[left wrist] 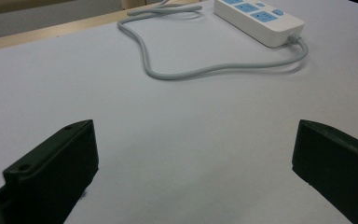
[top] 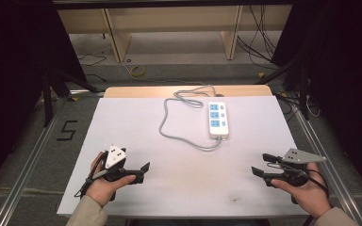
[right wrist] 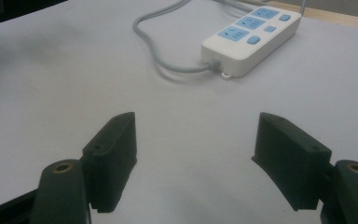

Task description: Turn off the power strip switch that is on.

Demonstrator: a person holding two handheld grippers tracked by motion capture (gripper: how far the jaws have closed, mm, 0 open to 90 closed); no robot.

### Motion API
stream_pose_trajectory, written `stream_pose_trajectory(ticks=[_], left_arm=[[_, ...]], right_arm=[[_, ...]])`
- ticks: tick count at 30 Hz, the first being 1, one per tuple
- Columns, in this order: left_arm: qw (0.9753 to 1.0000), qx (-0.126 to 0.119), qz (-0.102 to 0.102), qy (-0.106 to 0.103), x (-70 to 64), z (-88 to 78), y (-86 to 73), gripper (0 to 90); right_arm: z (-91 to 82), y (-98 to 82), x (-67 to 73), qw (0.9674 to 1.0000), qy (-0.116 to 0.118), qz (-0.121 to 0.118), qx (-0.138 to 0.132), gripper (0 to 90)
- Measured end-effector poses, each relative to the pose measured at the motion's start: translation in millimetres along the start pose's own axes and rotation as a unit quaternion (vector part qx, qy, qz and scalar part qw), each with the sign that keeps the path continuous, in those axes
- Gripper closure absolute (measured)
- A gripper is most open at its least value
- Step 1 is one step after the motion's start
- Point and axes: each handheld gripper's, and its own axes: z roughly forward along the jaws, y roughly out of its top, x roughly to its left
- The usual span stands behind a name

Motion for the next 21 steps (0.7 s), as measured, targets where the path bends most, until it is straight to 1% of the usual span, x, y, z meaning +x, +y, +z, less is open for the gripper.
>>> stream_pose_trajectory(ticks=[2, 6, 8, 11, 12, 13, 14, 15, 16, 17, 18, 19, 21], left_arm=[[1.0000, 0.003, 0.006, 0.004, -0.8, 1.0, -0.2, 0.1], [0.9999, 0.006, 0.008, 0.007, -2.2, 1.8, -1.0, 0.8], [0.9998, 0.006, 0.012, 0.012, -2.5, 2.1, -0.6, 1.1], [0.9999, 0.006, 0.008, 0.010, -3.4, 2.7, -0.5, 1.7], [0.9999, 0.007, 0.009, 0.010, -3.5, 3.0, -0.7, 1.7], [0.9999, 0.007, 0.009, 0.011, -3.6, 3.1, -0.8, 2.0], [0.9999, 0.007, 0.009, 0.011, -3.6, 3.1, -0.7, 2.3], [0.9999, 0.006, 0.007, 0.012, -3.7, 3.0, -0.6, 2.3], [0.9999, 0.005, 0.006, 0.014, -3.7, 3.0, -0.4, 2.9], [0.9998, 0.005, 0.006, 0.016, -3.7, 2.7, -0.1, 2.9], [0.9998, 0.004, 0.006, 0.016, -3.8, 2.7, -0.1, 3.0], [0.9998, 0.003, 0.006, 0.017, -4.1, 2.8, 0.0, 3.3], [0.9998, 0.003, 0.006, 0.018, -4.2, 3.0, 0.1, 3.4]], right_arm=[[0.7, 0.3, 0.6, 1.0000, -0.002, -0.001, 0.001, 30.1], [2.2, 0.5, 0.6, 1.0000, 0.000, -0.002, 0.005, 30.7], [3.2, 1.5, -0.1, 1.0000, -0.003, -0.003, 0.005, 34.6], [4.5, 3.1, -1.8, 0.9999, -0.010, -0.001, 0.008, 43.2], [4.5, 3.1, -1.8, 0.9999, -0.010, -0.001, 0.008, 43.2], [5.4, 5.0, -2.5, 0.9999, -0.013, 0.001, 0.010, 51.2], [5.8, 6.1, -2.7, 0.9998, -0.014, -0.002, 0.011, 55.6], [5.8, 6.1, -2.7, 0.9998, -0.014, -0.002, 0.011, 55.6], [7.2, 8.8, -3.0, 0.9997, -0.021, -0.008, 0.011, 64.2], [7.2, 8.8, -3.0, 0.9997, -0.021, -0.008, 0.011, 64.2], [8.1, 10.3, -3.1, 0.9996, -0.024, -0.010, 0.012, 67.5], [10.7, 13.4, -3.3, 0.9994, -0.029, -0.016, 0.011, 74.0], [13.3, 16.8, -3.5, 0.9990, -0.037, -0.022, 0.010, 79.7]])
